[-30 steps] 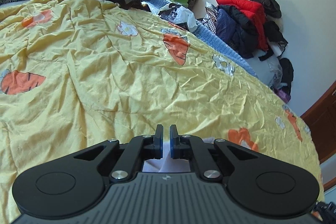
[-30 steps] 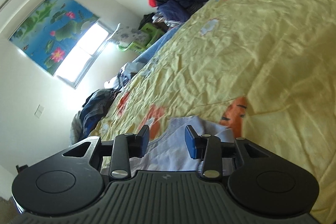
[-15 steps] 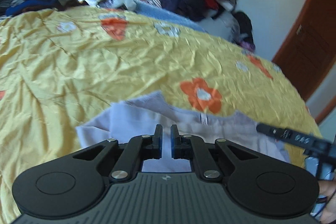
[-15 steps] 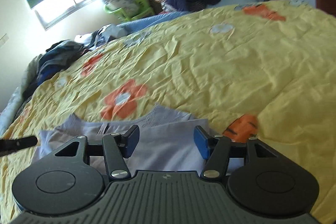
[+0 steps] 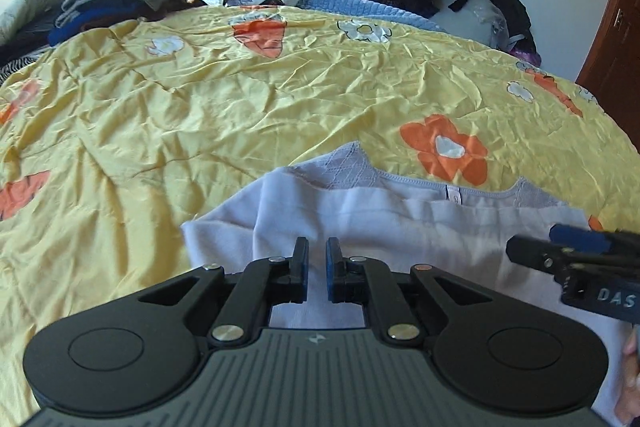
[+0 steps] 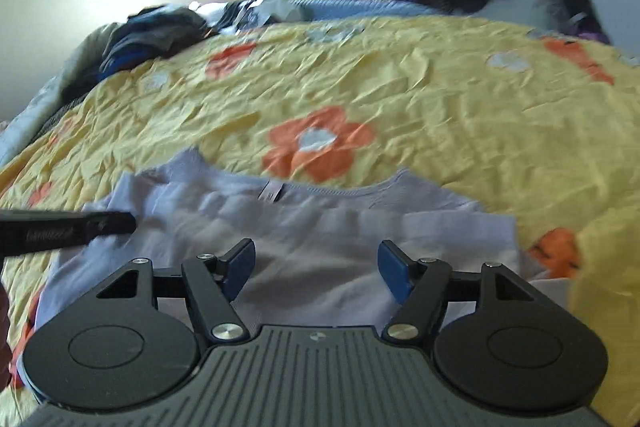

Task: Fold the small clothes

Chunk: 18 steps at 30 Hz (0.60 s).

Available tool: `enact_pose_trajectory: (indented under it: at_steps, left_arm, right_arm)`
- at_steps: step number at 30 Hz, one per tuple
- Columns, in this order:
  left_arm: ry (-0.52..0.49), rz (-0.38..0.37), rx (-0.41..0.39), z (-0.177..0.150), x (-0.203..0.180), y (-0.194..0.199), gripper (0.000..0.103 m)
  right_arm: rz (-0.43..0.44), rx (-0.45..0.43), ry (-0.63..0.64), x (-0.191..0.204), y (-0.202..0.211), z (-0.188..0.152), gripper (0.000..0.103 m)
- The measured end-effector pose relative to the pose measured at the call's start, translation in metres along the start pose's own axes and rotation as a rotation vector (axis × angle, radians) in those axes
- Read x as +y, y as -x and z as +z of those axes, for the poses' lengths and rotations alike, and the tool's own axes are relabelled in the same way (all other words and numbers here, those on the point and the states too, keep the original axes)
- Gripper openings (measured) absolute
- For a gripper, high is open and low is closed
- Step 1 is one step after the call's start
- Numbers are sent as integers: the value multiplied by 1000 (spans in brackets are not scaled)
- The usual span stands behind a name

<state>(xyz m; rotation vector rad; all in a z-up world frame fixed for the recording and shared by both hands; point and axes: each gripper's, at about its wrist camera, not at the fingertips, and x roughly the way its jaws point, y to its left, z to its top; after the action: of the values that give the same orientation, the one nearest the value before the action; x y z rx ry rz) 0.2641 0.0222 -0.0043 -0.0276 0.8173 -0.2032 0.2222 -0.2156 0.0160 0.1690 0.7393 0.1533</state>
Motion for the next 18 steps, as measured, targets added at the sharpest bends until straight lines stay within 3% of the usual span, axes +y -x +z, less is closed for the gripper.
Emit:
enact_pose_trajectory:
  at_steps: [2, 4, 5, 9, 12, 18]
  left_arm:
    - [18, -13, 4, -8, 1, 5, 31]
    - [27, -26, -19, -17, 0, 11, 81]
    - [21, -17, -39, -21, -1, 15, 88]
    - [-70, 38, -70, -35, -16, 23, 89]
    - [-90, 42, -67, -45, -20, 26, 89]
    - [-98, 48, -70, -59, -20, 32, 89]
  right_arm:
    - [30, -26, 33, 5, 11, -6, 73]
    - [63, -22, 67, 10, 19, -15, 75]
    - [68, -17, 81, 14, 19, -18, 75]
    - [0, 32, 134, 20, 6, -28, 78]
    - [-35, 11, 95, 18, 13, -28, 79]
    - [-15, -29, 123, 29, 39, -41, 79]
